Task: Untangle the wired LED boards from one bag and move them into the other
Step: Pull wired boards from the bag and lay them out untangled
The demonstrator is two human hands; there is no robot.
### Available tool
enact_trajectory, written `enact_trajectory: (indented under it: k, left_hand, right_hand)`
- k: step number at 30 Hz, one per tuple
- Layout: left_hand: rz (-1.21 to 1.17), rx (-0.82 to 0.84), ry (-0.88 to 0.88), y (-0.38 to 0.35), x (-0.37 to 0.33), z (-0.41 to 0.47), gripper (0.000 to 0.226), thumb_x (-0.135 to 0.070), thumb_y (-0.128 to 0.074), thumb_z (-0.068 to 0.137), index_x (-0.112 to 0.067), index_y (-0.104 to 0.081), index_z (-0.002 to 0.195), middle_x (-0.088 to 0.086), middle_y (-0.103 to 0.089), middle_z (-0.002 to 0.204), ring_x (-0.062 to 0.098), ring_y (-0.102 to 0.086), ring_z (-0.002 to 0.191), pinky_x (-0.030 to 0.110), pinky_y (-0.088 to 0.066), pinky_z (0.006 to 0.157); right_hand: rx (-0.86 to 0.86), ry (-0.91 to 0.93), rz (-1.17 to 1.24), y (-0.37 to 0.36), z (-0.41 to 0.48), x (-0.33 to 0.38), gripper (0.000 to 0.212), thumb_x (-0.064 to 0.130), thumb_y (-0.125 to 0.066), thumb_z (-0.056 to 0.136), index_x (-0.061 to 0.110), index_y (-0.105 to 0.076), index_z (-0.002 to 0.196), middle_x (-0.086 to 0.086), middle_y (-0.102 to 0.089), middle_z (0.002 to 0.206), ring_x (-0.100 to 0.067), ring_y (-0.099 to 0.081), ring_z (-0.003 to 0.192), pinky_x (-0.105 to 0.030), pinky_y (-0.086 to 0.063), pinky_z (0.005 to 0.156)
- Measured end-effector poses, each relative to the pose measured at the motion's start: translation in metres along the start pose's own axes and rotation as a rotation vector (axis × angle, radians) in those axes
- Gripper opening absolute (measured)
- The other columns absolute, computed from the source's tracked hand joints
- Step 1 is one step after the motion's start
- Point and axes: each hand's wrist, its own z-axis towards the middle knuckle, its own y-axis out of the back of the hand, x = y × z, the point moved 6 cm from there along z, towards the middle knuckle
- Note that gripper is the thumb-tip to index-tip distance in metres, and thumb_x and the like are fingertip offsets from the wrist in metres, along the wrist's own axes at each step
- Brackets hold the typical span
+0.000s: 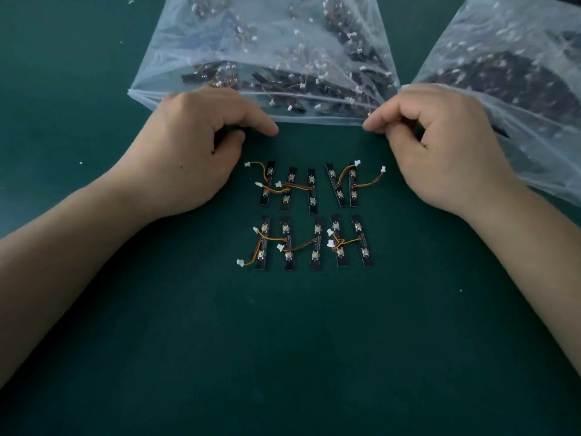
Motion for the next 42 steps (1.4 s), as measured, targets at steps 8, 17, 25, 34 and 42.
enact_trajectory:
  k: [8, 17, 25, 34, 42]
  left_hand:
    - [-0.001, 0.019, -0.012, -0.0007, -0.0027, 0.0000, 0.041, 0.008, -0.057, 0.094, -0.023, -0.079, 0.109, -0.010, -0.072, 0.116, 0.006, -0.063, 0.110, 0.009, -0.042, 0.098]
    - [0.035, 0.024, -0.034, -0.0022, -0.0043, -0.0005, 0.034, 0.004, -0.060, 0.098, -0.019, -0.081, 0.109, -0.011, -0.071, 0.116, 0.006, -0.061, 0.107, 0.002, -0.036, 0.094]
    - [0.033, 0.021, -0.033, -0.0028, -0.0028, -0.0006, 0.032, 0.000, -0.061, 0.099, -0.023, -0.082, 0.108, -0.013, -0.071, 0.115, 0.006, -0.060, 0.105, 0.003, -0.036, 0.092]
    - [0.029, 0.027, -0.017, -0.0032, -0.0018, -0.0005, 0.030, -0.005, -0.062, 0.098, -0.025, -0.080, 0.110, -0.015, -0.070, 0.116, 0.003, -0.059, 0.107, 0.001, -0.035, 0.094]
    - [0.012, 0.024, -0.027, -0.0033, -0.0042, -0.0003, 0.030, -0.003, -0.063, 0.097, -0.024, -0.081, 0.107, -0.013, -0.071, 0.115, 0.004, -0.059, 0.104, 0.000, -0.034, 0.091]
  right_hand:
    - [0.004, -0.019, -0.022, -0.0019, -0.0020, 0.0028, 0.048, -0.008, -0.044, 0.091, 0.024, -0.080, 0.093, 0.004, -0.063, 0.099, 0.004, -0.048, 0.079, -0.015, -0.037, 0.069]
    - [0.005, -0.086, -0.026, -0.0014, -0.0006, 0.0035, 0.046, -0.004, -0.044, 0.089, 0.030, -0.077, 0.087, 0.012, -0.064, 0.089, -0.018, -0.060, 0.082, -0.044, -0.054, 0.074]
    - [0.008, -0.093, -0.045, -0.0022, -0.0009, 0.0038, 0.043, -0.002, -0.044, 0.091, 0.027, -0.076, 0.090, 0.009, -0.064, 0.092, -0.006, -0.054, 0.072, -0.040, -0.051, 0.069]
    - [0.013, -0.106, -0.033, -0.0023, -0.0007, 0.0026, 0.042, -0.002, -0.045, 0.091, 0.027, -0.076, 0.089, 0.009, -0.065, 0.094, -0.009, -0.053, 0.065, -0.039, -0.051, 0.065]
    - [0.013, -0.087, -0.030, -0.0026, -0.0006, 0.0022, 0.042, -0.001, -0.046, 0.090, 0.028, -0.075, 0.088, 0.010, -0.066, 0.093, -0.020, -0.060, 0.071, -0.043, -0.053, 0.067]
